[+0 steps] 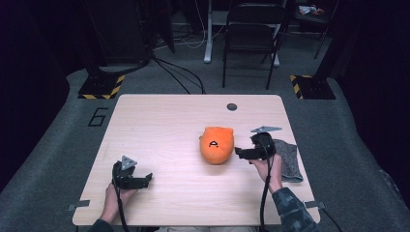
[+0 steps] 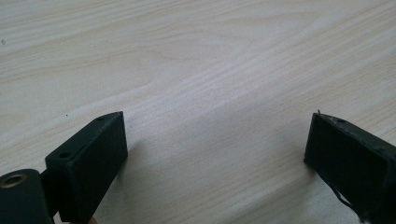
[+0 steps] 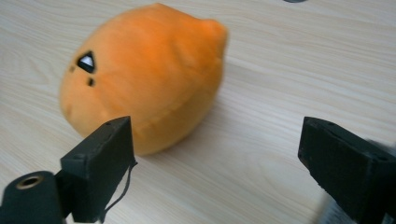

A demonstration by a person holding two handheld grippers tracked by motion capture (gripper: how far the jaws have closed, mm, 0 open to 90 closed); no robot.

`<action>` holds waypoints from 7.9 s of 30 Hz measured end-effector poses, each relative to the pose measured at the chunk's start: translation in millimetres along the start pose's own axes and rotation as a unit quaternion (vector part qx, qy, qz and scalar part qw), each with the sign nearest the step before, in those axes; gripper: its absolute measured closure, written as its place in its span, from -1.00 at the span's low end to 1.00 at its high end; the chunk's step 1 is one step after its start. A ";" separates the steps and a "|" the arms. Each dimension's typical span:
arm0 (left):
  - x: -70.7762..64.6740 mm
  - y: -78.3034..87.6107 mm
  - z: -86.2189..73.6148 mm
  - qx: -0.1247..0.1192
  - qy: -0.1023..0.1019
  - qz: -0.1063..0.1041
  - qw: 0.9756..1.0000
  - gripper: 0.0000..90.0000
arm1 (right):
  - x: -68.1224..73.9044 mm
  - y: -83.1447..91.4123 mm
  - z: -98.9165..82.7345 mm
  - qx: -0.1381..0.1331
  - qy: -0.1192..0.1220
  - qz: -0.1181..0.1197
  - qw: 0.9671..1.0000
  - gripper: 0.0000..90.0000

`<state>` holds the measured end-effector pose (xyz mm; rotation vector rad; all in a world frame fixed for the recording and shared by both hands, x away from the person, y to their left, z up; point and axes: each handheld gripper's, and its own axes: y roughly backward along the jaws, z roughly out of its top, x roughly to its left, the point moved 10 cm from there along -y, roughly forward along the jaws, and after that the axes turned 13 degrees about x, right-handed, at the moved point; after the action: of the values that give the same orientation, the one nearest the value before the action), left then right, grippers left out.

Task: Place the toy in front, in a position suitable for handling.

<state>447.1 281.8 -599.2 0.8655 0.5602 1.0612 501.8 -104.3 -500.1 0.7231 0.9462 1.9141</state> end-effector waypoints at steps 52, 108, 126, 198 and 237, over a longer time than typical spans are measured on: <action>0.0 0.0 0.0 0.000 0.000 0.000 1.000 -0.88 | 49.7 -40.8 50.7 0.006 0.076 0.071 0.995 0.51; 0.0 0.1 -0.1 0.000 -0.001 0.000 1.000 -0.87 | 35.0 -45.3 11.5 0.040 -0.032 0.010 0.999 -0.20; 0.0 0.1 -0.1 0.000 -0.001 0.000 1.000 -0.88 | 34.6 -29.4 24.5 0.009 0.053 0.074 0.996 0.47; -0.2 0.8 -1.2 -0.002 0.000 0.003 1.000 -0.87 | 21.2 -24.4 33.5 0.020 0.035 0.079 0.996 0.44; 10.0 2.3 -3.1 0.000 0.034 0.023 0.999 -0.87 | 16.3 17.8 18.2 -0.043 0.133 0.074 0.987 -0.69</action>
<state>447.5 292.5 -598.9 0.8495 0.5988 1.1360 500.4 -90.1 -473.5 0.5061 0.9859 2.2090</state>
